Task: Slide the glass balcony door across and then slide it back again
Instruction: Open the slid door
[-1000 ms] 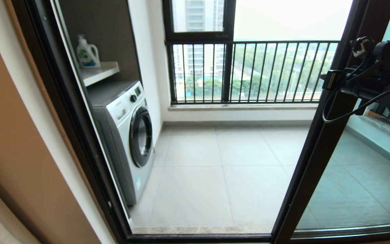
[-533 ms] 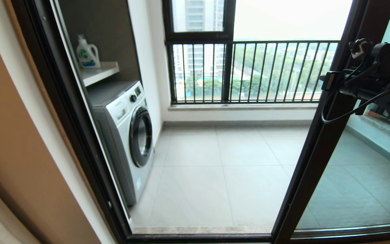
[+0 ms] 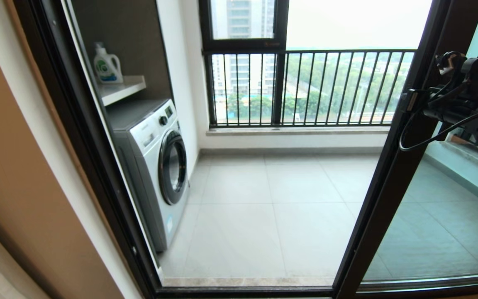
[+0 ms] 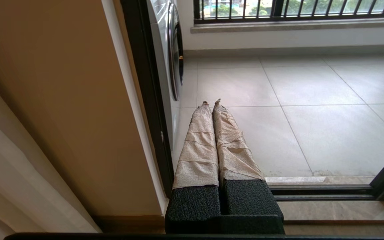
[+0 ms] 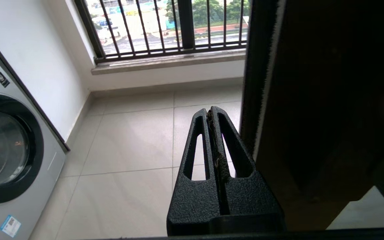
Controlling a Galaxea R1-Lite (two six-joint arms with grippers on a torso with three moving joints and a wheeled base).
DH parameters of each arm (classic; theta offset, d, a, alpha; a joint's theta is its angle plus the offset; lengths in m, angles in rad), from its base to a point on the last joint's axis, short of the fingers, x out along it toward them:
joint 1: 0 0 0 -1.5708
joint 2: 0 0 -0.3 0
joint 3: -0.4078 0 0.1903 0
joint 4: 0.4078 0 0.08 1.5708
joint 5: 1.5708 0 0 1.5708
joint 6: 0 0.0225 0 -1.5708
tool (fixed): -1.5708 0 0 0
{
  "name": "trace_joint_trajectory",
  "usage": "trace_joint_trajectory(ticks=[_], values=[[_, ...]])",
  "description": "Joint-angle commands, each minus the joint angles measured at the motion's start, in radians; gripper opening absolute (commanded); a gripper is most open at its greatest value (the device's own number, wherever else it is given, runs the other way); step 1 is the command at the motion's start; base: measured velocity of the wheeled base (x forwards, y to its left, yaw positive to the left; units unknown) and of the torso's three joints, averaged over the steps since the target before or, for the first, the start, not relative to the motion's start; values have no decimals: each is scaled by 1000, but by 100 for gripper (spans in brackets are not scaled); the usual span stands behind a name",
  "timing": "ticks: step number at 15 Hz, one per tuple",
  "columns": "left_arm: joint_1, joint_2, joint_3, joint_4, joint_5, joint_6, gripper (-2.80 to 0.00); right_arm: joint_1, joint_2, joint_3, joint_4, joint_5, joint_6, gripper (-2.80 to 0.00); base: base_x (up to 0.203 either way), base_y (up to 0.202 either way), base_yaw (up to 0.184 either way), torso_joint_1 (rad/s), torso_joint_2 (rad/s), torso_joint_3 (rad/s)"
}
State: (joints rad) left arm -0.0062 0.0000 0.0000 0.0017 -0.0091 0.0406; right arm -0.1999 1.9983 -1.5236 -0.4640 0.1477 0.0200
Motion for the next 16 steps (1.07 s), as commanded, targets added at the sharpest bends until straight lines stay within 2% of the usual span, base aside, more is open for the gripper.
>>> trace_joint_trajectory(ticks=[1, 10, 16], values=[[0, 2, 0, 0, 0, 1, -280, -23, 2, -4, -4, 1, -1, -280, 0, 0, 0, 0, 0, 0], [0, 2, 0, 0, 0, 0, -280, -112, 52, -49, -4, 7, -8, -280, 0, 0, 0, 0, 0, 0], [0, 2, 0, 0, 0, 0, -280, -125, 53, -47, -4, 7, -8, -280, 0, 0, 0, 0, 0, 0]])
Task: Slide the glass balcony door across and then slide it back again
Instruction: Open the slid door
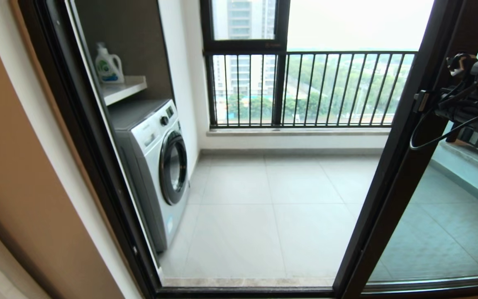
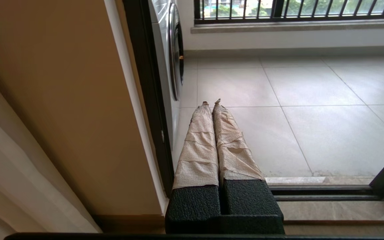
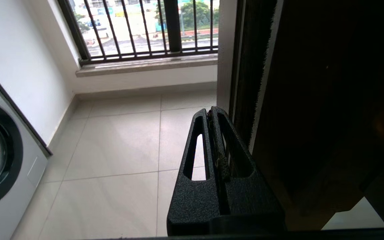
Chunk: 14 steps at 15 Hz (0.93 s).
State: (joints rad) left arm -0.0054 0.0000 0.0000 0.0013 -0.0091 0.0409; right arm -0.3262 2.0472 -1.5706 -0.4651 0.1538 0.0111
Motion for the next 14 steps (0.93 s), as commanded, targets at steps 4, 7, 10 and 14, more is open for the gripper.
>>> trace_joint_trajectory(ticks=[4, 7, 10, 14], values=[[-1, 2, 0, 0, 0, 0, -280, 4, -1, 0, -4, 3, 1, -280, 0, 0, 0, 0, 0, 0], [-1, 2, 0, 0, 0, 1, -280, 4, -1, 0, -3, 3, 1, -280, 0, 0, 0, 0, 0, 0], [-1, 2, 0, 0, 0, 1, -280, 10, -23, 9, -4, 4, 2, -280, 0, 0, 0, 0, 0, 0], [-1, 2, 0, 0, 0, -1, -280, 94, -100, 59, -4, 25, 4, -280, 0, 0, 0, 0, 0, 0]])
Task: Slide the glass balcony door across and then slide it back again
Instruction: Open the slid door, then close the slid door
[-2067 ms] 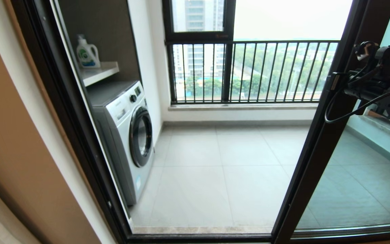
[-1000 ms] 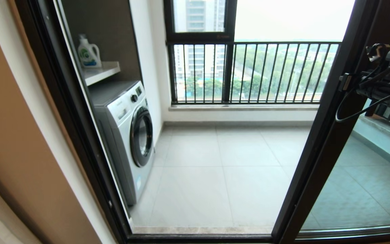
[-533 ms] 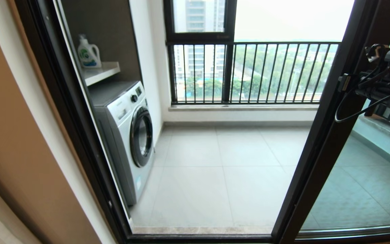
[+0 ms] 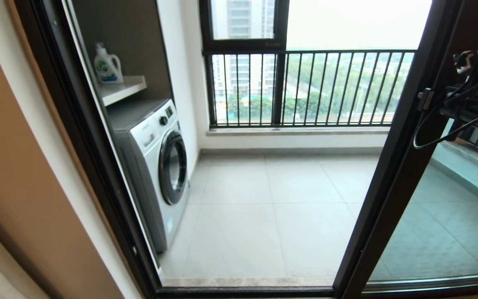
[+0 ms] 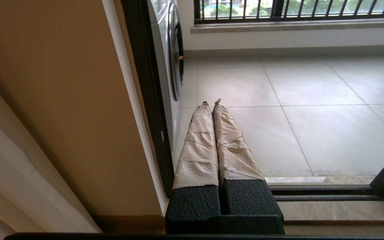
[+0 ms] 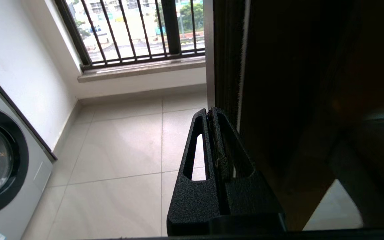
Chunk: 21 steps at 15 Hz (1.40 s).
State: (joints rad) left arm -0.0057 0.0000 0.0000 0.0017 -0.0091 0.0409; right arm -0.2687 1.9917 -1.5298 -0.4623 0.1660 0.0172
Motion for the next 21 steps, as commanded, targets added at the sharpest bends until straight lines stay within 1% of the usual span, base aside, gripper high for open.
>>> trace_joint_trajectory(ticks=[1, 4, 7, 8, 10, 12, 13, 14, 15, 16, 18, 19, 21], values=[[0, 2, 0, 0, 0, 1, -280, 64, -56, 35, -7, 13, -3, -280, 0, 0, 0, 0, 0, 0], [0, 2, 0, 0, 0, 1, -280, 124, -75, 58, -7, 5, -3, -280, 0, 0, 0, 0, 0, 0], [0, 2, 0, 0, 0, 1, -280, 131, -114, 87, -6, 2, -3, -280, 0, 0, 0, 0, 0, 0], [0, 2, 0, 0, 0, 1, -280, 127, -151, 121, -6, 2, -2, -280, 0, 0, 0, 0, 0, 0], [0, 2, 0, 0, 0, 1, -280, 114, -261, 247, -6, 5, 2, -280, 0, 0, 0, 0, 0, 0], [0, 2, 0, 0, 0, 1, -280, 88, -405, 414, -6, 8, 4, -280, 0, 0, 0, 0, 0, 0], [0, 2, 0, 0, 0, 0, -280, 63, -473, 481, -6, 10, 5, -280, 0, 0, 0, 0, 0, 0], [0, 2, 0, 0, 0, -1, -280, 13, -526, 536, -6, 13, 6, -280, 0, 0, 0, 0, 0, 0], [0, 2, 0, 0, 0, 1, -280, -53, -548, 557, -6, 16, 7, -280, 0, 0, 0, 0, 0, 0], [0, 2, 0, 0, 0, 1, -280, -112, -554, 562, -6, 25, 7, -280, 0, 0, 0, 0, 0, 0], [0, 2, 0, 0, 0, 1, -280, -232, -539, 555, -6, 88, 6, -280, 0, 0, 0, 0, 0, 0], [0, 2, 0, 0, 0, -1, -280, -274, -521, 546, -6, 121, 6, -280, 0, 0, 0, 0, 0, 0], [0, 2, 0, 0, 0, -1, -280, -319, -465, 511, -6, 143, 7, -280, 0, 0, 0, 0, 0, 0]])
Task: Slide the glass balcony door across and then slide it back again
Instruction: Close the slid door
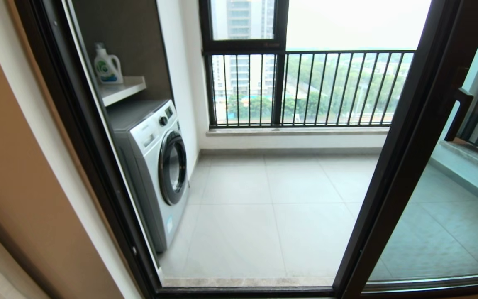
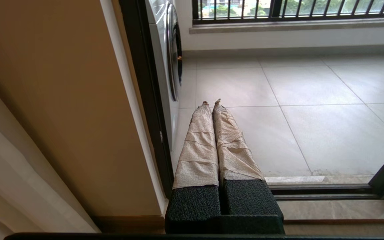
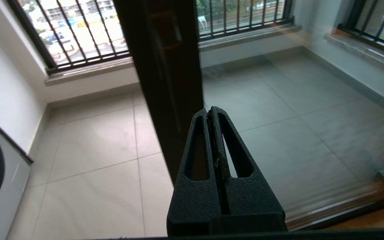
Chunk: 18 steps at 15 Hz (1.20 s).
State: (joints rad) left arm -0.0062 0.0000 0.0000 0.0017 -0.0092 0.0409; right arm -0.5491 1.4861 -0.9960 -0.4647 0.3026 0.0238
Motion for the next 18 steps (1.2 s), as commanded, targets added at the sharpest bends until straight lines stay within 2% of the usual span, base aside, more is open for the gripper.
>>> trace_joint_trajectory(ticks=[1, 4, 10, 18], values=[[0, 2, 0, 0, 0, 1, -280, -47, 69, -43, -3, 7, 1, -280, 0, 0, 0, 0, 0, 0], [0, 2, 0, 0, 0, 1, -280, -88, 182, -132, -3, 6, 2, -280, 0, 0, 0, 0, 0, 0], [0, 2, 0, 0, 0, 1, -280, -132, 424, -408, 1, -1, 2, -280, 0, 0, 0, 0, 0, 0], [0, 2, 0, 0, 0, 1, -280, -94, 583, -592, 4, -3, -6, -280, 0, 0, 0, 0, 0, 0]])
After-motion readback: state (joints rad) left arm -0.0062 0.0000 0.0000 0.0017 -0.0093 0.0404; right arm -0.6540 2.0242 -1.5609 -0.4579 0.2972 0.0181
